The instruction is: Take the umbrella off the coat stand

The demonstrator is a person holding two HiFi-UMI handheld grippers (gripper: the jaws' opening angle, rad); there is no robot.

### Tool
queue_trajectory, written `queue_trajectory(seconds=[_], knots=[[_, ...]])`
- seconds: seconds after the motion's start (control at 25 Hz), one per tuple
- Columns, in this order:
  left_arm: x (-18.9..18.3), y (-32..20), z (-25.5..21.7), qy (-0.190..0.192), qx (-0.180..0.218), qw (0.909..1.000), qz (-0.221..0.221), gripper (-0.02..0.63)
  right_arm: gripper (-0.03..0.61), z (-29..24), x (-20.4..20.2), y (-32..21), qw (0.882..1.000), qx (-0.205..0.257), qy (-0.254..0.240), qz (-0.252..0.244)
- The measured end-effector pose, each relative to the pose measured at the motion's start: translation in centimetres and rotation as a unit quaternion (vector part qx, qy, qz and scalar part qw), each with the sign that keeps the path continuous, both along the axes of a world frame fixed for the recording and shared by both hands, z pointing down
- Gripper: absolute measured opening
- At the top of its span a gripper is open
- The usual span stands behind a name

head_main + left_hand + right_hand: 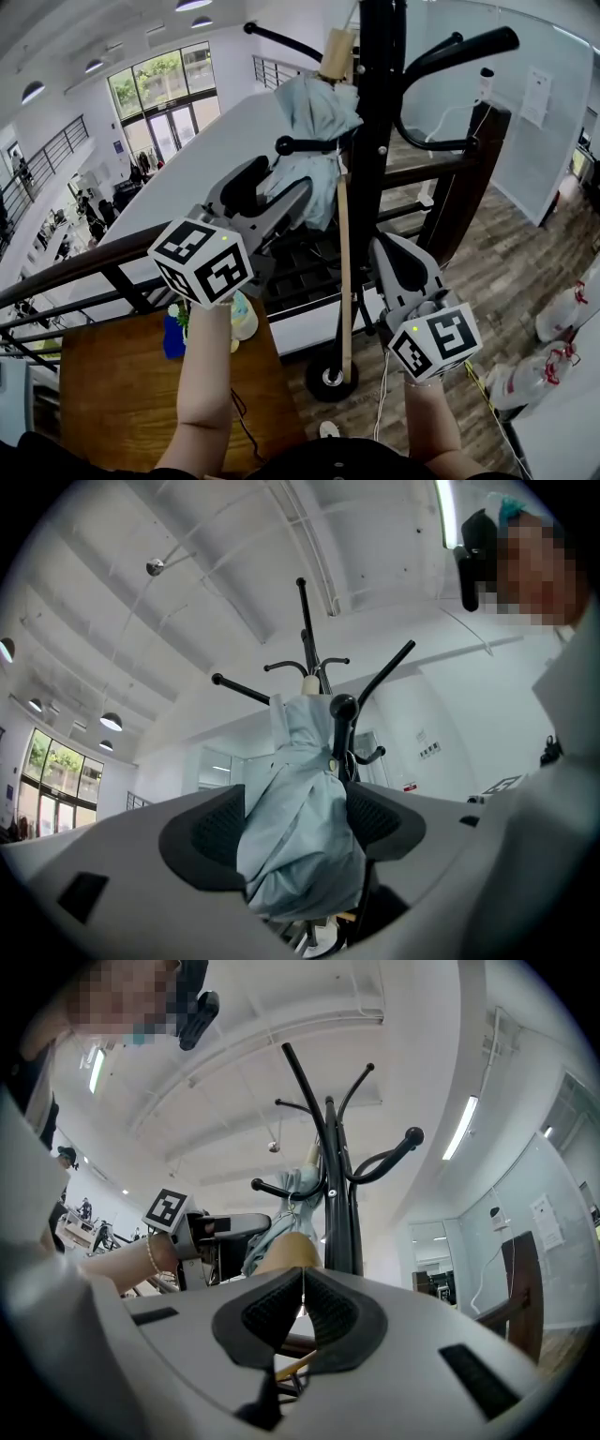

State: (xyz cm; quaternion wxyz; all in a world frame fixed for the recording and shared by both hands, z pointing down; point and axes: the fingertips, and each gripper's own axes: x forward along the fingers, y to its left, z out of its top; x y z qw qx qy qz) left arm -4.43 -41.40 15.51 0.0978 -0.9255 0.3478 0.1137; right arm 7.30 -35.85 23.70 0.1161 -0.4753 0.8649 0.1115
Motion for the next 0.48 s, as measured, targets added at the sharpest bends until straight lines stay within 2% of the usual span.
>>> queue_trajectory(seconds=[0.2,0.48], knots=[[0.6,-0.8,-0.9,-0.011,-0.008,0.9995,0.029,0.320,0.029,-0.1,0.1,-0.4,1.000,0.002,-0.001,-0.002],[1.9,-0.7,-2.1,-0.042,0.003,0.9982,0.043,0.319,0.029,-0.6,0.1,-0.8,1.000,0.005,-0.003,-0.005]])
